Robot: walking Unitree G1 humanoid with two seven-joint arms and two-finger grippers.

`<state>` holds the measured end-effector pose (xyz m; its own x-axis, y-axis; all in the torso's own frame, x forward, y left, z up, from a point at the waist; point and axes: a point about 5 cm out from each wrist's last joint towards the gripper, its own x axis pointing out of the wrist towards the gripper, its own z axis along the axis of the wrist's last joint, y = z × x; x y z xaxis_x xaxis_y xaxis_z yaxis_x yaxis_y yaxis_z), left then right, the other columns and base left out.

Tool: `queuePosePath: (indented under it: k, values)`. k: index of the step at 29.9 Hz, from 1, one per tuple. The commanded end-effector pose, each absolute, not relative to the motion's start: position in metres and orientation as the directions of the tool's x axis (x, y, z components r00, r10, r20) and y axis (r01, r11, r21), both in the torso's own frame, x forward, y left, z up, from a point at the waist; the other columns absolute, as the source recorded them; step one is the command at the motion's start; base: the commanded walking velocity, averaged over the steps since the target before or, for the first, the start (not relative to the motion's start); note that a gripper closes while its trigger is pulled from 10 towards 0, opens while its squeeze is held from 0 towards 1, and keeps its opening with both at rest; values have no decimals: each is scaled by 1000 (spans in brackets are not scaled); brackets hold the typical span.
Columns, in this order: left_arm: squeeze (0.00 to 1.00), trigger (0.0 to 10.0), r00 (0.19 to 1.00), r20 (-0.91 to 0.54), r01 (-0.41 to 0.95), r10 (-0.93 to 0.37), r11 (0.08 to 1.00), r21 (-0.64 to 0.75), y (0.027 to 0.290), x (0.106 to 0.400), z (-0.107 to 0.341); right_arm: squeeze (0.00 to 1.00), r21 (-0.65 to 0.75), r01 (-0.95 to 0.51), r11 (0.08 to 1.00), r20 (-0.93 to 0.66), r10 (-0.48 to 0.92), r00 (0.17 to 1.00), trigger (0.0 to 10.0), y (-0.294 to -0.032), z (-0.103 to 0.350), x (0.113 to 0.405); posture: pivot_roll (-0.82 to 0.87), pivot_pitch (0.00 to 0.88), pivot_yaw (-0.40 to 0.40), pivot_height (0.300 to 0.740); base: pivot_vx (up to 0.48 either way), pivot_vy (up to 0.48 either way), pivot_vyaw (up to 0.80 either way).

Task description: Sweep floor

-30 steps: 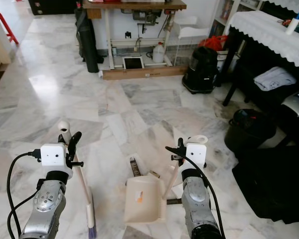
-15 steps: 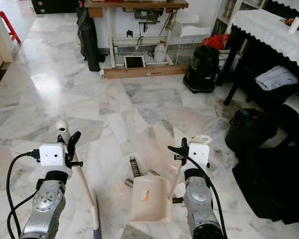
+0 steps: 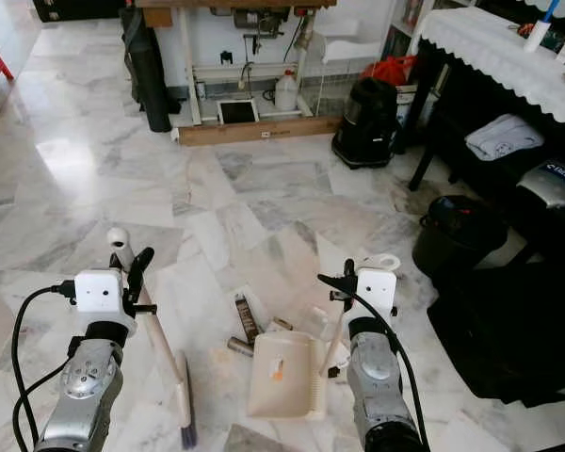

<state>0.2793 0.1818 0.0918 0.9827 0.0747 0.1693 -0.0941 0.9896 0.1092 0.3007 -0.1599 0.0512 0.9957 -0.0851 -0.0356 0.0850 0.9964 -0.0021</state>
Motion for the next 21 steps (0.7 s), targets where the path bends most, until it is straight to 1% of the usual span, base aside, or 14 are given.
queuePosePath:
  k: [1, 2, 8, 11, 21]
  values:
    - [0, 10000, 977, 205, -84, 60, 991, 107, 180, 282, 100, 0, -3, 91, 996, 0, -91, 996, 10000, -161, 57, 304, 97, 29, -46, 740, 0, 0, 0]
    - [0, 10000, 977, 205, -83, 60, 991, 107, 180, 282, 100, 0, -2, 92, 996, 0, -92, 996, 10000, -162, 57, 304, 97, 29, -46, 740, 0, 0, 0]
    - [0, 10000, 976, 207, -86, 63, 991, 106, 180, 282, 100, 0, 17, 89, 996, -6, -89, 996, 10000, -161, 57, 304, 99, 28, -47, 740, 0, 349, 0]
    - [0, 10000, 976, 208, -86, 63, 991, 105, 180, 283, 100, 0, 21, 80, 997, -5, -80, 997, 10000, -159, 57, 305, 100, 30, -48, 740, 0, 358, -508]
    - [0, 10000, 976, 209, -91, 68, 990, 106, 181, 283, 101, 0, 8, 65, 998, 19, -66, 998, 10000, -157, 61, 306, 100, 44, -47, 740, 0, 357, 0]
